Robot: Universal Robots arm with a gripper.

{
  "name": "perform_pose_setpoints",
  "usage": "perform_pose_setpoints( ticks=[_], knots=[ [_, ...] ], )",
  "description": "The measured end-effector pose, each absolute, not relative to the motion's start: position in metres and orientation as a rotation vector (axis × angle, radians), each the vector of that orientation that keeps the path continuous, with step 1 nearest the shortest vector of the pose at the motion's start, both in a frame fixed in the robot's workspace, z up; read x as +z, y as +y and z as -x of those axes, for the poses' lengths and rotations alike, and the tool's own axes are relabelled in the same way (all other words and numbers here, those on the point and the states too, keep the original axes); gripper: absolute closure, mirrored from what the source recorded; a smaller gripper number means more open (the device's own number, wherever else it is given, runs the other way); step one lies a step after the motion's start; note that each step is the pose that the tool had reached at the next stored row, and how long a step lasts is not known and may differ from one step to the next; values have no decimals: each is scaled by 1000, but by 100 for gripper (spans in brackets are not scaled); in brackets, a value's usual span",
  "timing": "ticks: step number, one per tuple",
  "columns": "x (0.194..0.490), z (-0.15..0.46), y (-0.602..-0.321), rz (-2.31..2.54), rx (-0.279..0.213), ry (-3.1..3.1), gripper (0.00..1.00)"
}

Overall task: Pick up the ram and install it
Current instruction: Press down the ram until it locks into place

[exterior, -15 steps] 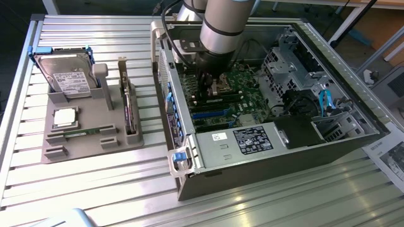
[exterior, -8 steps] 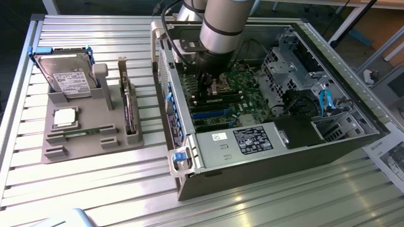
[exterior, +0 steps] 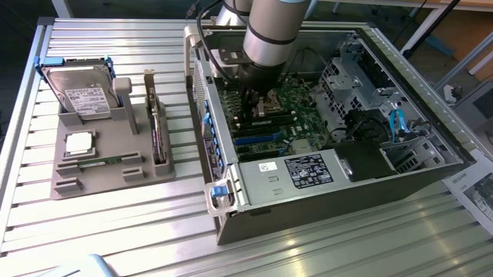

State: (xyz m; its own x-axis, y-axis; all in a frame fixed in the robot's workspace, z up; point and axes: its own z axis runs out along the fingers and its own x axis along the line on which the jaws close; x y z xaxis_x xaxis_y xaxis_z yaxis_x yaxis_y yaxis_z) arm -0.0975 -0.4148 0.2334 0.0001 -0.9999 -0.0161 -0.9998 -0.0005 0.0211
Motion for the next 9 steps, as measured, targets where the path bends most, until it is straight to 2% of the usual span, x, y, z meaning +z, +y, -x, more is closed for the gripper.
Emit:
perform_pose_setpoints(
  ticks=[9],
  knots=[
    [232, 98, -415, -2219, -41, -2218, 90]
  ],
)
